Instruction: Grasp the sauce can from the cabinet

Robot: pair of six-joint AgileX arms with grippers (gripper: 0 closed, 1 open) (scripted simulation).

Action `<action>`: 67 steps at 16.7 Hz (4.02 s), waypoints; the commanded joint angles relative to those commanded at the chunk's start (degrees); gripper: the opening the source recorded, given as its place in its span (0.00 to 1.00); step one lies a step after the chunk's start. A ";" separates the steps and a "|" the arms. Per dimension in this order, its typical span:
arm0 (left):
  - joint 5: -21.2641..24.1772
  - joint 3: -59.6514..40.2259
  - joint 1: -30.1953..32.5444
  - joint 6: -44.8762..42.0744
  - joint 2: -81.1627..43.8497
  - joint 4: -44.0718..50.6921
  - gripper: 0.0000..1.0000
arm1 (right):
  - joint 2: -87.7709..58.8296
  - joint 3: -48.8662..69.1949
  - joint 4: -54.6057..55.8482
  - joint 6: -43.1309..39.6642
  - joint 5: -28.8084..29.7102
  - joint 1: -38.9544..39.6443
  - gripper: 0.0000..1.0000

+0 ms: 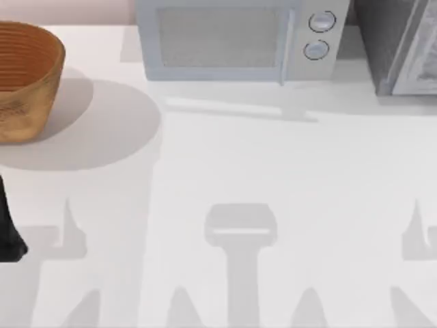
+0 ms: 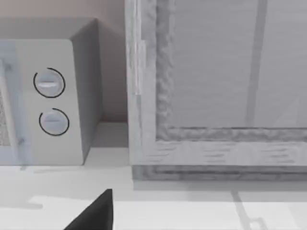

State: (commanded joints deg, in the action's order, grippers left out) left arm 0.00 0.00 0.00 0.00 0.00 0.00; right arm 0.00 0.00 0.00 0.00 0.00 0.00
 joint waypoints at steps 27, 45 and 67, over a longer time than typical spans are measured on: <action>0.00 0.00 0.00 0.00 0.00 0.00 1.00 | -74.81 98.65 -23.43 0.91 11.11 10.42 1.00; 0.00 0.00 0.00 0.00 0.00 0.00 1.00 | -78.84 100.53 -21.45 0.78 20.34 18.93 1.00; 0.00 0.00 0.00 0.00 0.00 0.00 1.00 | -90.83 111.29 -20.16 0.80 16.72 15.21 0.25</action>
State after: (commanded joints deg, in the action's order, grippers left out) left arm 0.00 0.00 0.00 0.00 0.00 0.00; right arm -90.83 111.29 -20.16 0.80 16.72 15.21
